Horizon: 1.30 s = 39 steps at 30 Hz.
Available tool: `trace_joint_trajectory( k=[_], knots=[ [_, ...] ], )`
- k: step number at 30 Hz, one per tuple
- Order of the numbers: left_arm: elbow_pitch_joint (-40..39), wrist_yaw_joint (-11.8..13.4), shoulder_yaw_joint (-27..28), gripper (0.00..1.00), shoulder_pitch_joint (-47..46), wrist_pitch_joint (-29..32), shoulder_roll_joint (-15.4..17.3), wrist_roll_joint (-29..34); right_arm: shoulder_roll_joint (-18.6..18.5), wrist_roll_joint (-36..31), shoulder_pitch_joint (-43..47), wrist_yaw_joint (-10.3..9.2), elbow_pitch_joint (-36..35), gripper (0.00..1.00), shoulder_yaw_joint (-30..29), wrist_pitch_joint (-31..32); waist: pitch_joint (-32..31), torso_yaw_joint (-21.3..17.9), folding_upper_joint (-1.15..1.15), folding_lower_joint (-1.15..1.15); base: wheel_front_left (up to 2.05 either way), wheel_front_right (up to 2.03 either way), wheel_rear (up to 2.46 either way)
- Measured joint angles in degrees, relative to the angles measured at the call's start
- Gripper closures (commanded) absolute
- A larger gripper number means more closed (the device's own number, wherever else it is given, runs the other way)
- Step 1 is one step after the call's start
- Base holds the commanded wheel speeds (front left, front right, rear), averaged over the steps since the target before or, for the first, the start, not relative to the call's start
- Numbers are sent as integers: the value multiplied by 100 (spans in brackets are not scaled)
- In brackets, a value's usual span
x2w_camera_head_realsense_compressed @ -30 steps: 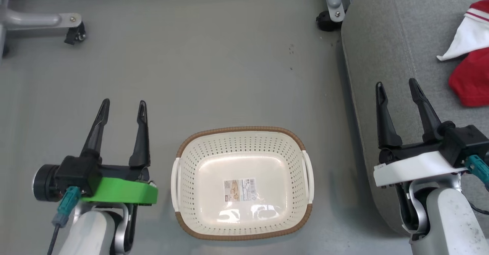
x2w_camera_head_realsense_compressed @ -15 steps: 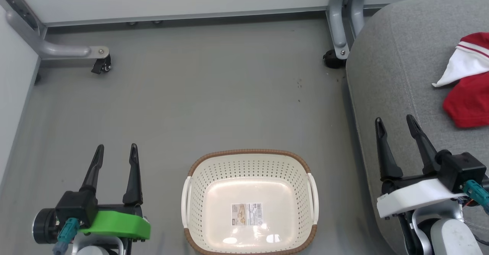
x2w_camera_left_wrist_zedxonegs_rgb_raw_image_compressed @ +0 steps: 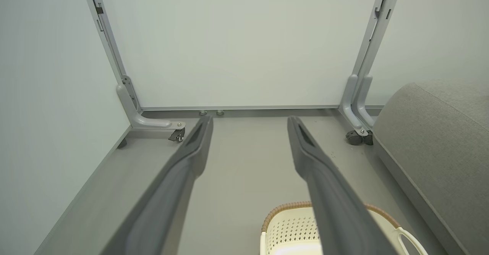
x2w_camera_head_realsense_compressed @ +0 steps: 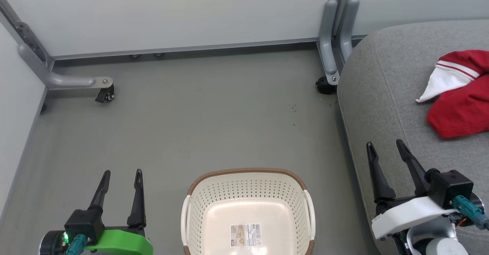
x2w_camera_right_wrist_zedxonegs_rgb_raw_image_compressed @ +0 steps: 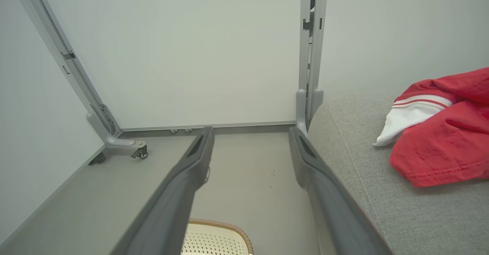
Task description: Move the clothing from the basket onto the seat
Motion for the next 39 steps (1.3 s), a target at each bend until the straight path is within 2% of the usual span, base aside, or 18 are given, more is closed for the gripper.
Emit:
trace_joint_trajectory(
  k=[31, 32, 36, 39],
  knots=[
    [170, -151, 240, 0, -9, 0, -162, 244, 1, 51, 64, 0, -9, 0, 36, 134, -25, 9, 0, 0, 0, 0, 0],
    [157, -151, 240, 100, -10, 0, -177, 254, 1, 51, 64, 0, -12, 100, 31, 140, -19, 15, 0, 0, 0, 0, 0],
    [318, -149, 231, 100, 10, 35, -229, 193, 25, 100, 114, 1, 145, 100, 48, 141, -18, 17, 0, 0, 0, 0, 0],
    [344, -156, 279, 100, 9, 129, -241, -96, 22, 433, 118, 1, 183, 100, 49, 141, -26, 16, 0, 0, 0, 0, 0]
  ],
)
